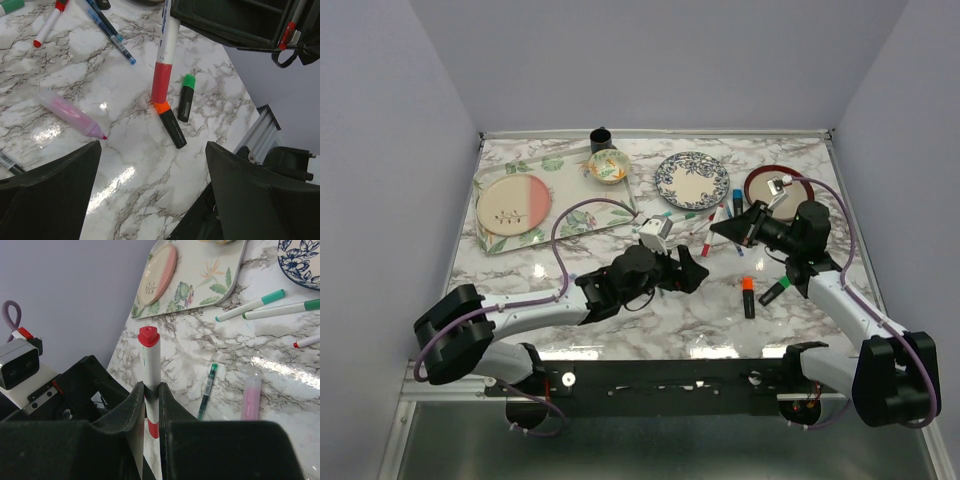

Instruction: Open the pen caps

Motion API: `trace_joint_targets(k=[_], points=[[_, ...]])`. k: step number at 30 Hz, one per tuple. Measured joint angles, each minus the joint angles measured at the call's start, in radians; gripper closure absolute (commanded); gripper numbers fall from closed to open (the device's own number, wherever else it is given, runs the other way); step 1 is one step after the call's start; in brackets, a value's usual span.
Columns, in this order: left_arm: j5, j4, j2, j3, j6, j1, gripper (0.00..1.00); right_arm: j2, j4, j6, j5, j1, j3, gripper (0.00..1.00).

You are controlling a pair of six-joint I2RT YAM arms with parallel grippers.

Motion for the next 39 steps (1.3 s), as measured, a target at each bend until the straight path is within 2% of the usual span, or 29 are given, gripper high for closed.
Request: trace_joint_targets(k=[4, 13, 14, 16, 17, 19, 20, 30, 39], points=[[-0.011, 0.002, 0.067, 0.057, -0.010, 0.000, 0.10, 0.014, 0.004, 0.000, 0.000, 0.000, 0.000, 0.99], [-0.053, -0.075, 0.204, 0.218, 0.006, 0.000, 0.44, 0.050, 0.004, -0.001, -0.001, 0.002, 0.000, 0.99], [-0.056, -0.095, 0.227, 0.247, 0.010, 0.000, 0.53, 0.051, 0.004, -0.001, -0.002, 0.002, 0.000, 0.99], [-0.057, -0.120, 0.263, 0.291, 0.018, 0.001, 0.64, 0.053, 0.004, -0.001, -0.003, 0.002, 0.000, 0.99], [-0.058, -0.134, 0.274, 0.305, 0.024, 0.001, 0.78, 0.053, 0.004, -0.002, -0.003, 0.002, 0.000, 1.00], [-0.058, -0.167, 0.292, 0.330, 0.032, 0.001, 0.89, 0.053, 0.003, -0.003, -0.003, 0.002, 0.000, 0.99], [-0.058, -0.180, 0.297, 0.338, 0.040, 0.003, 0.98, 0.053, 0.003, -0.005, -0.003, 0.002, 0.000, 0.99], [0.002, -0.229, 0.302, 0.343, 0.069, 0.008, 1.00, 0.062, -0.054, -0.024, 0.027, 0.003, 0.001, 0.99], [0.024, -0.150, 0.252, 0.221, 0.041, -0.021, 1.00, 0.069, -0.158, 0.008, -0.011, -0.013, -0.020, 1.00]])
